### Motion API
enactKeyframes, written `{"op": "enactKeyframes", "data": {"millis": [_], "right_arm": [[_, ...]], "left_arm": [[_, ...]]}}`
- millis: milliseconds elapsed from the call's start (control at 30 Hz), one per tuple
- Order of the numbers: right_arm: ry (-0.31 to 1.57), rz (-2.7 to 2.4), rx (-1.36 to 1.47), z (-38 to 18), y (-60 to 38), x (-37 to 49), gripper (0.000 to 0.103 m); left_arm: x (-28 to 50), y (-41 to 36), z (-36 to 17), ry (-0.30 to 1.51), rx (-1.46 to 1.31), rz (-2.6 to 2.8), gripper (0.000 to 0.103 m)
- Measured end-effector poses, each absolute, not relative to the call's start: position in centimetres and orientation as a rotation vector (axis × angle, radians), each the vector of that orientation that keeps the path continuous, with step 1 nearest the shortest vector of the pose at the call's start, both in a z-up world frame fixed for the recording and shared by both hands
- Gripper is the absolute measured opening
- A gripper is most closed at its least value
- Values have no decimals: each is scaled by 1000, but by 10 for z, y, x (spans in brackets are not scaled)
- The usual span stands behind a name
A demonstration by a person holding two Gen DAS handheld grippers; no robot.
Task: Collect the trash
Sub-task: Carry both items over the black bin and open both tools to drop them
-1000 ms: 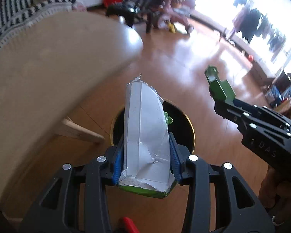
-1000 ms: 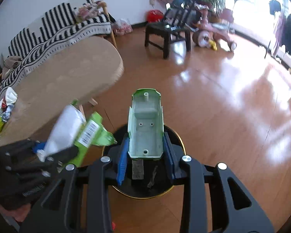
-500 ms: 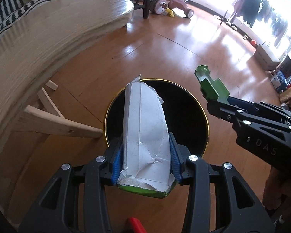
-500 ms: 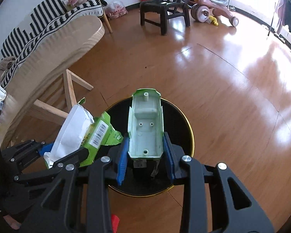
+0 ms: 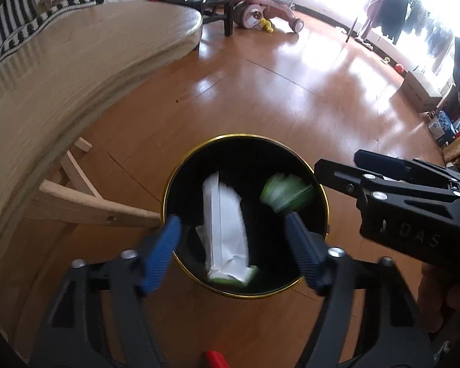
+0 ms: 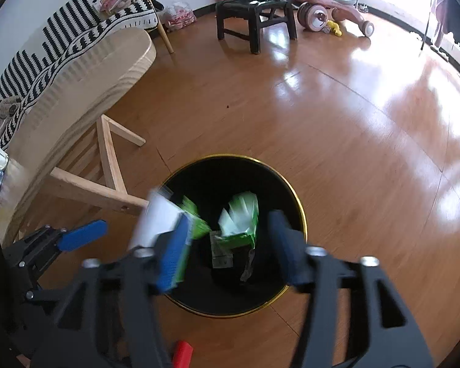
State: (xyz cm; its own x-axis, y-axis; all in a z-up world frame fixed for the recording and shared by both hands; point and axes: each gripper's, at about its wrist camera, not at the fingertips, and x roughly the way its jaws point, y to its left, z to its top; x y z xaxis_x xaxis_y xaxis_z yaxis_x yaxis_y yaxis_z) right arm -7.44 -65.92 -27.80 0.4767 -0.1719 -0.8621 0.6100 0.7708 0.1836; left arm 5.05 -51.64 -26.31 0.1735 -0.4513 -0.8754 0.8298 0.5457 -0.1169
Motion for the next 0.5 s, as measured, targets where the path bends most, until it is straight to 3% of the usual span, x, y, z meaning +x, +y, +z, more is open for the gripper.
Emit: {"op": "enactKeyframes", "data": {"millis": [267, 500], "right_arm": [[950, -524, 502, -258, -653, -83, 63], [899, -504, 447, -213, -625, -79, 71]], "left_arm": [[51, -509, -252, 1033, 398, -957, 79], [71, -462, -210, 1036, 296, -916, 82]]}}
